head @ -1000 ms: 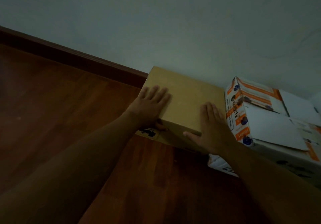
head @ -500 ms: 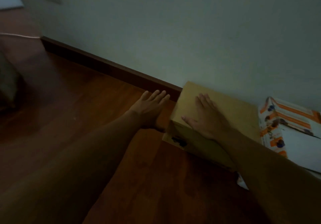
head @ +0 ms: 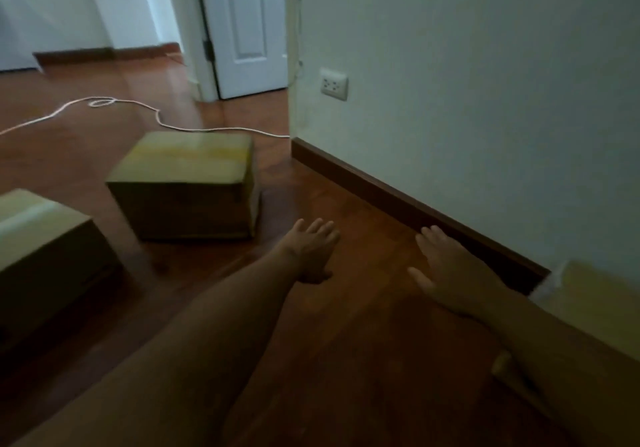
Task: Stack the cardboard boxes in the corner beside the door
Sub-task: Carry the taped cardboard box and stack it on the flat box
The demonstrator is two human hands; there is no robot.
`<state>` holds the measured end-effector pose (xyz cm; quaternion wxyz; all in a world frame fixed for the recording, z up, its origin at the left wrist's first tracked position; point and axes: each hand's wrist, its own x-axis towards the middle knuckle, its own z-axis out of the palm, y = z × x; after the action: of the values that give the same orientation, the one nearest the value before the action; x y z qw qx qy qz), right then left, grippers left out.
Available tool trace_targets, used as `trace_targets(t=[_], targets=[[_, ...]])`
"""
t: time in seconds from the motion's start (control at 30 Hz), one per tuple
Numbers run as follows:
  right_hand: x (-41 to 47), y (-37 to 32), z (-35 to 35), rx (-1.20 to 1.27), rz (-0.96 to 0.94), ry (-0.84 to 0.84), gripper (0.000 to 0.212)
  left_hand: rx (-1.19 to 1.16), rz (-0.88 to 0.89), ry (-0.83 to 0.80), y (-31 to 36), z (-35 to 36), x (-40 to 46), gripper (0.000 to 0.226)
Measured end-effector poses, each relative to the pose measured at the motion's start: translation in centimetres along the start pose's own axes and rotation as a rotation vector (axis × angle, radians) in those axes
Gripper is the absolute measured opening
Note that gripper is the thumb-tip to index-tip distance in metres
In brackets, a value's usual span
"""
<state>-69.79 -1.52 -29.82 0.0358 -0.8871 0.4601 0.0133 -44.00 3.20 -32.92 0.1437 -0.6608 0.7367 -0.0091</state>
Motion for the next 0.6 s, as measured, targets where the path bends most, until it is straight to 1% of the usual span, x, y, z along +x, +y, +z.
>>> trace_targets(t=[0.1, 0.17, 0.27, 0.37, 0.5, 0.6], targets=[[2.8, -4.5, -0.3, 0.081, -0.017, 0.08, 0.071, -0.023, -0.053, 0.004, -3.4, 0.5, -2.2, 0.09], [4.3, -7.5, 0.4, 0.093, -0.051, 0.089, 0.07, -0.031, -0.087, 0.006, -5.6, 0.7, -4.1, 0.087], [6.2, -12.0, 1.5, 0.082, -0.145, 0.071, 0.07, -0.026, -0.162, 0.003, -9.2, 1.6, -7.5, 0.083], [7.6, -16.6, 2.0, 0.097, -0.236, 0.023, 0.068, -0.075, -0.252, 0.001, -12.3, 3.1, -11.4, 0.075], [8.5, -21.4, 1.5, 0.064, -0.312, -0.065, 0.06, -0.137, -0.378, -0.077, -15.3, 5.1, -15.8, 0.08], [9.4, -24.6, -0.9, 0.058, -0.359, -0.064, 0.052, -0.205, -0.436, -0.018, -17.2, 4.7, -17.5, 0.081]])
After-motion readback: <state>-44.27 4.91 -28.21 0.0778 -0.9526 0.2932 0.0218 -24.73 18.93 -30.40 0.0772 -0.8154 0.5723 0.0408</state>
